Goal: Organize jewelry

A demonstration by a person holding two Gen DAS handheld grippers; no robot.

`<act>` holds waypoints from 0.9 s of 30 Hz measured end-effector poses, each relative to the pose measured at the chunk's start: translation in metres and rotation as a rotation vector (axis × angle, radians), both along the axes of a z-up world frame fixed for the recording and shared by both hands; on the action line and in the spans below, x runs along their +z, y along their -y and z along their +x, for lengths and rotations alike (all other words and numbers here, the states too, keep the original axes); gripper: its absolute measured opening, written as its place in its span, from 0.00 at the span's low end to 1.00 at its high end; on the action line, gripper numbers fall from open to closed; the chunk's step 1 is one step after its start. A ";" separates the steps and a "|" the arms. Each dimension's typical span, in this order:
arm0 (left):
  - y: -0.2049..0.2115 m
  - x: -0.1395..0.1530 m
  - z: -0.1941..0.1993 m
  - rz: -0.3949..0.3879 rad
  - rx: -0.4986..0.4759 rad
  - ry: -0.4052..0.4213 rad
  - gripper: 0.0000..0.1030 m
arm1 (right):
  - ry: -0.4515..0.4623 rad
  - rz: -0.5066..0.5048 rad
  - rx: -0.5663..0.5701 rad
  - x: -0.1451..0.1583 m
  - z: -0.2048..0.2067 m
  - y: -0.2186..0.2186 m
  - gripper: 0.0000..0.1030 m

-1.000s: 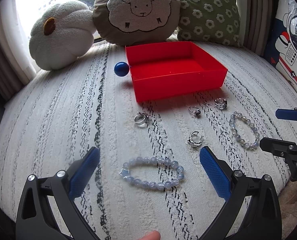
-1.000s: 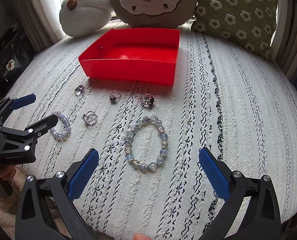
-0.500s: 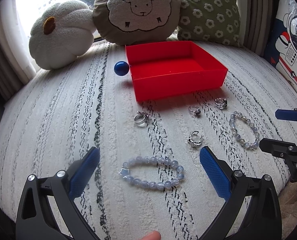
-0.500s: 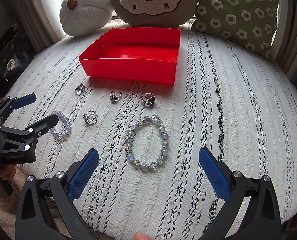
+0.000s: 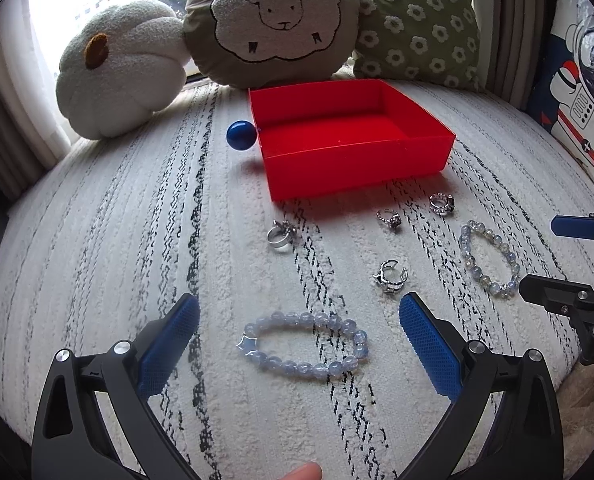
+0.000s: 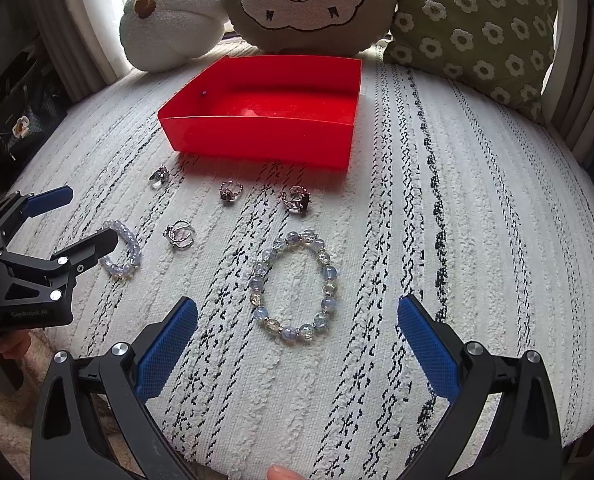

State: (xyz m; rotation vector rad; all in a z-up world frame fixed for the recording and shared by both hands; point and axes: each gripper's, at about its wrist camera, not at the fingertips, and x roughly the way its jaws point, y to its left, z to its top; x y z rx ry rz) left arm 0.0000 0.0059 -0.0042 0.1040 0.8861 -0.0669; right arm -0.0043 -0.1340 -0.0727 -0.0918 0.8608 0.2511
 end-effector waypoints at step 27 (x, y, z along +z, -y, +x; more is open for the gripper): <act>-0.023 -0.042 0.082 -0.109 0.104 -0.099 0.92 | -0.013 0.006 0.025 -0.003 -0.002 -0.004 0.96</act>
